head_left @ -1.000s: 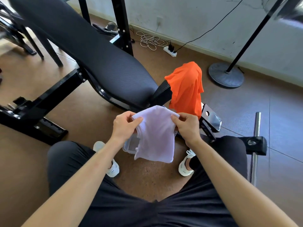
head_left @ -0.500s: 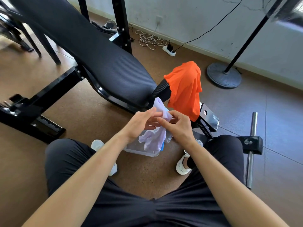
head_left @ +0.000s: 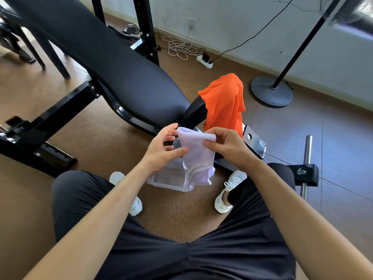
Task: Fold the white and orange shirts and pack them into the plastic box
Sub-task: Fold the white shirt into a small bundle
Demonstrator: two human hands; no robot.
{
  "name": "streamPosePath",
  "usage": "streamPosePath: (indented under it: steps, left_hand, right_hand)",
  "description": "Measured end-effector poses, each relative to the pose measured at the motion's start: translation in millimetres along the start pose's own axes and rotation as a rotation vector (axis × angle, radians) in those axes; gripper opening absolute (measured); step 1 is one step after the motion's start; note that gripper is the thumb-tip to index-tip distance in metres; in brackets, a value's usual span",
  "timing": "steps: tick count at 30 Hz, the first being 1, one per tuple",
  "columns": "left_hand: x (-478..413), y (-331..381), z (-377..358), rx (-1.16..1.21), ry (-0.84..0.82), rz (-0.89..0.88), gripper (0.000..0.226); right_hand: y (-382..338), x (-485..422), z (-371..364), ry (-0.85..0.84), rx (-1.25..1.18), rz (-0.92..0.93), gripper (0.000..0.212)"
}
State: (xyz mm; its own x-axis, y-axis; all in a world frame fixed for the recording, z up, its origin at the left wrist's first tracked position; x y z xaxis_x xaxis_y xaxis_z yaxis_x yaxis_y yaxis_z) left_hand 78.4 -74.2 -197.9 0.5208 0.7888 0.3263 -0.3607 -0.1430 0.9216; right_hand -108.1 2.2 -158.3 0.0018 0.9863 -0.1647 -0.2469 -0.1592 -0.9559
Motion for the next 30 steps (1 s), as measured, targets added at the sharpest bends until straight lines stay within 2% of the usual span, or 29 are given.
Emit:
streamPosePath:
  steps: [1,3,5,6,10,12,17,23,26,29,30]
  left_hand:
    - [-1.9,-1.3,-7.8,0.026,-0.077,-0.013,0.066]
    - [-5.5,3.2,-17.5,0.088,-0.14,-0.058,0.044]
    - [-8.7,15.5,-16.9,0.042,-0.051,-0.127,0.023]
    - [-10.4,20.8,-17.0,0.009,-0.017,-0.157,0.019]
    - [-10.2,33.8,-27.6,-0.042,-0.056,-0.195,0.018]
    - [-8.0,35.7,-28.4,-0.003,-0.076,-0.184,0.017]
    - [-7.2,12.4,-15.4,0.147,-0.11,-0.108,0.024]
    - [-18.3,-54.2,-28.0,0.085,-0.217,0.062,0.037]
    - [-25.0,-74.5,-38.7,0.042,-0.226,0.096,0.013]
    - [-30.7,-82.3,-46.2,0.027,-0.248,0.121,0.002]
    - [-31.5,-82.2,-47.1,0.022,-0.249,0.116,0.006]
  right_hand:
    - [-1.2,0.7,-0.4,-0.024,-0.043,-0.004,0.017]
    - [-2.6,1.0,0.7,-0.054,-0.084,-0.012,0.02]
    - [-1.9,1.0,6.6,-0.046,-0.034,-0.019,0.022]
    - [-2.8,0.4,11.1,-0.033,0.028,-0.018,0.023]
    - [-15.7,-5.6,10.9,-0.069,0.341,0.075,0.027]
    - [-20.5,-8.9,0.3,-0.112,0.39,0.147,0.023]
    - [-23.9,-15.3,-17.4,-0.109,0.405,0.214,0.008]
    - [-35.1,-18.8,-26.8,-0.101,0.387,0.231,0.011]
    - [-46.2,-18.7,-16.5,-0.065,0.336,0.227,0.011]
    - [-54.5,-18.1,7.3,0.048,0.259,0.197,0.011]
    - [-55.0,-17.9,17.5,0.103,0.237,0.183,0.012]
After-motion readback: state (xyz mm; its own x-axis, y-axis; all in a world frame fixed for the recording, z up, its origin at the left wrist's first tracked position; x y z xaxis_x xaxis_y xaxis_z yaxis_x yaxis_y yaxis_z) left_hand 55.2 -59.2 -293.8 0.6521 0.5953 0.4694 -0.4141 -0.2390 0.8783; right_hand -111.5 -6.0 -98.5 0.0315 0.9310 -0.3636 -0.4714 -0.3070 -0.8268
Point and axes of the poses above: each hand's wrist, its own x-axis away from the middle knuckle, its own z-axis out of the back of the hand, y = z × x, the point moved 7 cm from there along -x, towards the middle knuckle, and after that the axes turned 14 degrees about z, right-handed, at the moved point
